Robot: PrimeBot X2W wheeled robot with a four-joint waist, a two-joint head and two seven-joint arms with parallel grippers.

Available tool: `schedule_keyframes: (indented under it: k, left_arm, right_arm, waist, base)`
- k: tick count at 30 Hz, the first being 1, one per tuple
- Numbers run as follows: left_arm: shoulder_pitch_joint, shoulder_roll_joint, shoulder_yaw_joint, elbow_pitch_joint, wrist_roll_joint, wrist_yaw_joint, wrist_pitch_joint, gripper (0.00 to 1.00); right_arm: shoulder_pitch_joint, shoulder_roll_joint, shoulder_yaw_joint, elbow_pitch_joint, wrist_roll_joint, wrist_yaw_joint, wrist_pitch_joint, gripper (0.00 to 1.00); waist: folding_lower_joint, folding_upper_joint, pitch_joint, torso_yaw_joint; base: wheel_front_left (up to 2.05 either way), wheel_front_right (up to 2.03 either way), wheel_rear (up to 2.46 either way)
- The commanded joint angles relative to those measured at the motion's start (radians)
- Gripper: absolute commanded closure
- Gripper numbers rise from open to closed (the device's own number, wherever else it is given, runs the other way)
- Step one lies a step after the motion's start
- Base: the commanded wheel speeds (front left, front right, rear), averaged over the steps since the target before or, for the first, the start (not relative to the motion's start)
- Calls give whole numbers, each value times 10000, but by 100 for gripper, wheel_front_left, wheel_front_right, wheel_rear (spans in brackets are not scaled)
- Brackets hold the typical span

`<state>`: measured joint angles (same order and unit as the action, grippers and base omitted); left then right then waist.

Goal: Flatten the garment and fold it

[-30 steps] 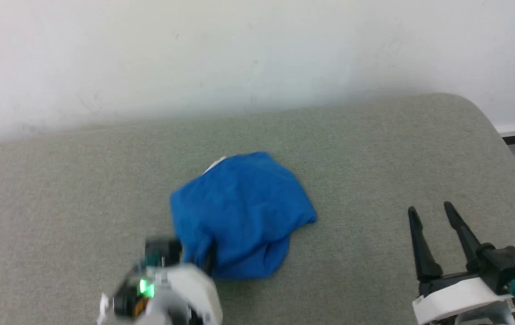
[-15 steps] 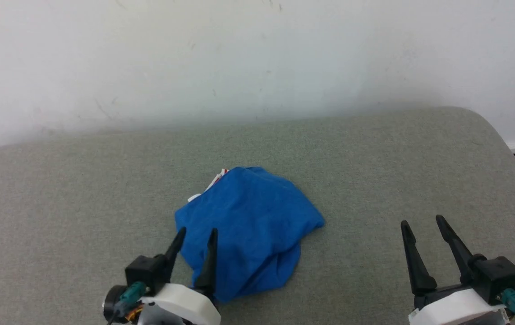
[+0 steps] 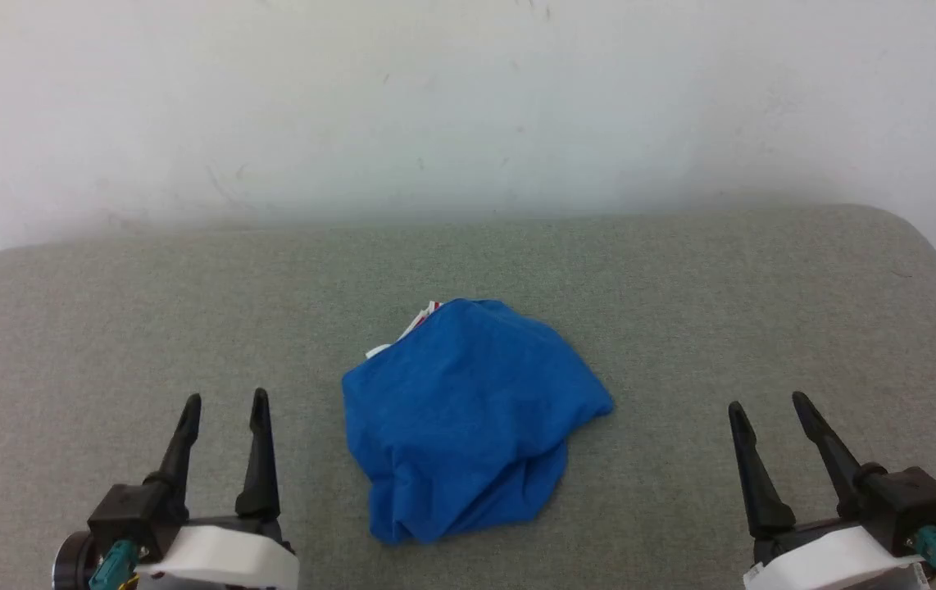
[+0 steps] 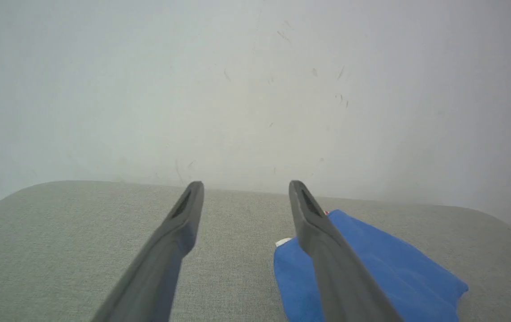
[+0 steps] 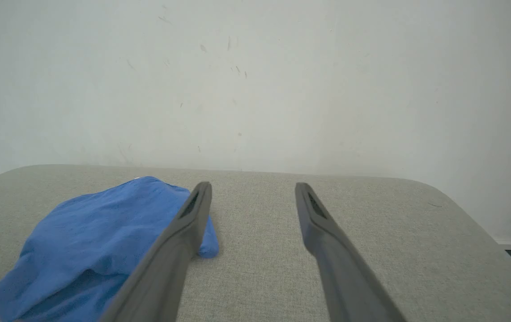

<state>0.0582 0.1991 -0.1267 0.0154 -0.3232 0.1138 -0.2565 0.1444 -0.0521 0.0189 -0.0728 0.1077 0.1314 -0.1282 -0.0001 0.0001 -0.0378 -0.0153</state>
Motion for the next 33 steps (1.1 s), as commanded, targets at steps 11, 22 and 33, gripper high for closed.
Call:
schedule_keyframes:
  k: [11, 22, 33]
  left_arm:
    - [315, 114, 94, -241, 258, -201, -52, 0]
    - [-732, -424, -268, -127, 576, -594, -52, 0]
    - [-1523, -1014, -489, 284, 770, -1172, -53, 0]
  right_arm:
    - [-790, 19, -6, 1436, 1141, -7, 1091, 0]
    - [-4917, -421, 723, 5461, 2040, -7, 4123, 0]
    - [-7645, -1082, 2093, 8794, 2794, -7, 6333, 0]
  waist:
    - [1, -1, 433, 390]
    - [1, -1, 1404, 1450]
    - [1, -1, 1902, 2325]
  base:
    - [0, 0, 0]
    - [0, 0, 0]
    - [0, 0, 0]
